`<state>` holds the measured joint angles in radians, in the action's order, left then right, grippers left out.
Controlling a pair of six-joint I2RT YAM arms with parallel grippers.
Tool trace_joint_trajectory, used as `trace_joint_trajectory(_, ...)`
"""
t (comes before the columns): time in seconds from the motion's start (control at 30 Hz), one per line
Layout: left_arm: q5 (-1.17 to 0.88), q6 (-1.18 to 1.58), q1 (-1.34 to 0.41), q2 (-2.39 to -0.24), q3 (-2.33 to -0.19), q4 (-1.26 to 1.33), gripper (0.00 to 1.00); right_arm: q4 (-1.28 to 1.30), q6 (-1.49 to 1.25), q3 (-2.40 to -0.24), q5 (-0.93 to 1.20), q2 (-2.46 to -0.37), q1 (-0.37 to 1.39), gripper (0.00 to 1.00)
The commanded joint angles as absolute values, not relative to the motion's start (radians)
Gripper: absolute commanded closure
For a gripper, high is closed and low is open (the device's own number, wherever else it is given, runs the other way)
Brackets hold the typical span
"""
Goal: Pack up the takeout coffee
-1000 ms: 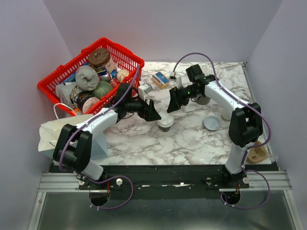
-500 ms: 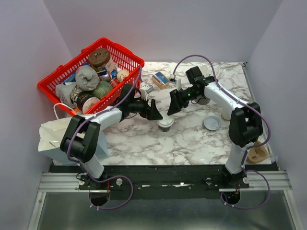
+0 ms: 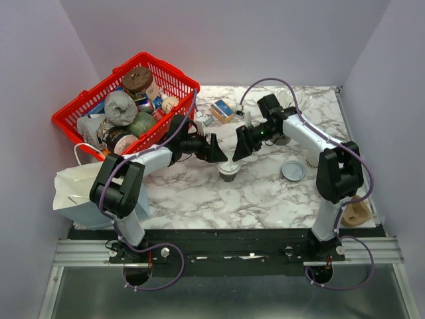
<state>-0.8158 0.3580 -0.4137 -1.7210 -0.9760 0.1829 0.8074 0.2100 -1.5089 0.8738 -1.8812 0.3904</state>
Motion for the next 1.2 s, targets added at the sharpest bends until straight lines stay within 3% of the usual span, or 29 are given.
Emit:
trace_joint_trajectory(0.0, -0.822, 0.37, -0.414, -1.743, -0.997, 0.233, 0.14, 0.802, 0.209, -1.496, 0.878, -1.905, 0.388, 0.36)
trace_joint_trajectory(0.63, -0.856, 0.482, -0.413, -1.802, -0.904, 0.4, 0.16, 0.784, 0.259, -1.427, 1.046, -2.003, 0.364, 0.48)
trace_joint_trajectory(1.17, -0.897, 0.669, -0.374, -1.881, -0.807, 0.683, 0.17, 0.396, 0.066, -1.236, 1.106, -1.96, 0.362, 0.49)
